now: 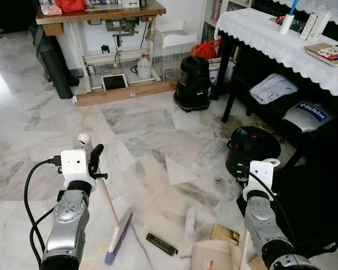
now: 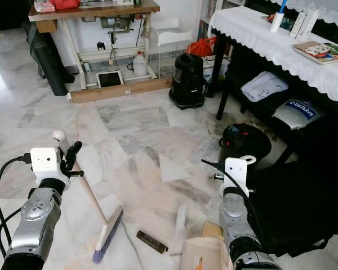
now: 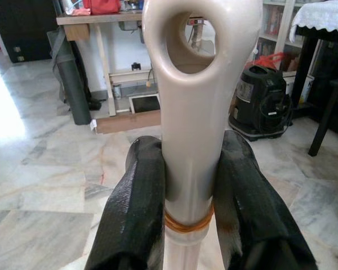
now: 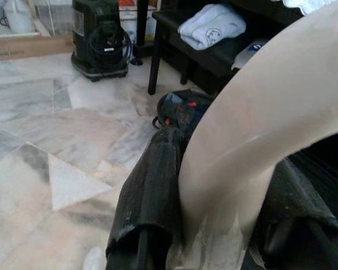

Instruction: Sweep floor

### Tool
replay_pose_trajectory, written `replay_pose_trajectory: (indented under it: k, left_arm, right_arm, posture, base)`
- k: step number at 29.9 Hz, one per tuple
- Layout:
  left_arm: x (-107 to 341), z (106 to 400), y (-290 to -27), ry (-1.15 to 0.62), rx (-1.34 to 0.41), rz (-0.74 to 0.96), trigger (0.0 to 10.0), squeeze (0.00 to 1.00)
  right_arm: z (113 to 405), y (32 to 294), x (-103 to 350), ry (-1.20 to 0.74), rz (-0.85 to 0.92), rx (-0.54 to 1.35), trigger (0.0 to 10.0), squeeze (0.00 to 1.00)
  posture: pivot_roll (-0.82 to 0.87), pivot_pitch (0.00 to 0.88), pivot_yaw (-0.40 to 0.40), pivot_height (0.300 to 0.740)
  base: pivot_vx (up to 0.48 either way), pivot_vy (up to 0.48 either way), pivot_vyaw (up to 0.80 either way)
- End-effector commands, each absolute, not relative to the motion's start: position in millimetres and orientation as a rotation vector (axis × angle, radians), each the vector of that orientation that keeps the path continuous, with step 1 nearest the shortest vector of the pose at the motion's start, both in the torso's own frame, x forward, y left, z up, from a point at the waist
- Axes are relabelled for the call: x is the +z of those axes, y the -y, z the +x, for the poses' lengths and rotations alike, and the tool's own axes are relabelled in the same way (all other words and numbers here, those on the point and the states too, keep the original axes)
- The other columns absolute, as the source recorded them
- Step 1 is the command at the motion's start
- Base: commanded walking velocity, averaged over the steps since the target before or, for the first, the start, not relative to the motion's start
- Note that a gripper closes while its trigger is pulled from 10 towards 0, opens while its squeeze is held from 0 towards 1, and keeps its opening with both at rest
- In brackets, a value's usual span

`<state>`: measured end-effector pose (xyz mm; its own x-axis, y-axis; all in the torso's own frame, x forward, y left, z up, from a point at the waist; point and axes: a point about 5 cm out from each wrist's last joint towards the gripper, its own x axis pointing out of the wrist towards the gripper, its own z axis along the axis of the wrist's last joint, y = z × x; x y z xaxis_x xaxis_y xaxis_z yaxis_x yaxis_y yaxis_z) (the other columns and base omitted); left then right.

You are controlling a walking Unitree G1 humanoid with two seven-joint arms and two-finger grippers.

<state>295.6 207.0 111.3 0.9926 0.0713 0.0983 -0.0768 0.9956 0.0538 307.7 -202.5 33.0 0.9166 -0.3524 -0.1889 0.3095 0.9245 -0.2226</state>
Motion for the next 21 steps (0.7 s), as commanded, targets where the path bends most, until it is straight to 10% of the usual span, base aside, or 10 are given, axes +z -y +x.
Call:
replay_pose_trajectory:
  k: [1, 21]
  left_arm:
    - [123, 297, -210, 0.144, 0.070, 0.072, 10.0, 0.00]
    - [127, 298, -209, 0.166, 0.069, 0.075, 10.0, 0.00]
  right_arm:
    - [306, 202, 30, -0.246, -0.192, -0.347, 10.0, 0.00]
    - [314, 198, 44, -0.131, -0.119, -0.345, 10.0, 0.00]
  posture:
    - [0.07, 0.034, 0.000, 0.740]
    - [0.07, 0.019, -0.001, 0.740]
  base:
    - [0.000, 0.000, 0.00]
    - [0.000, 0.000, 0.00]
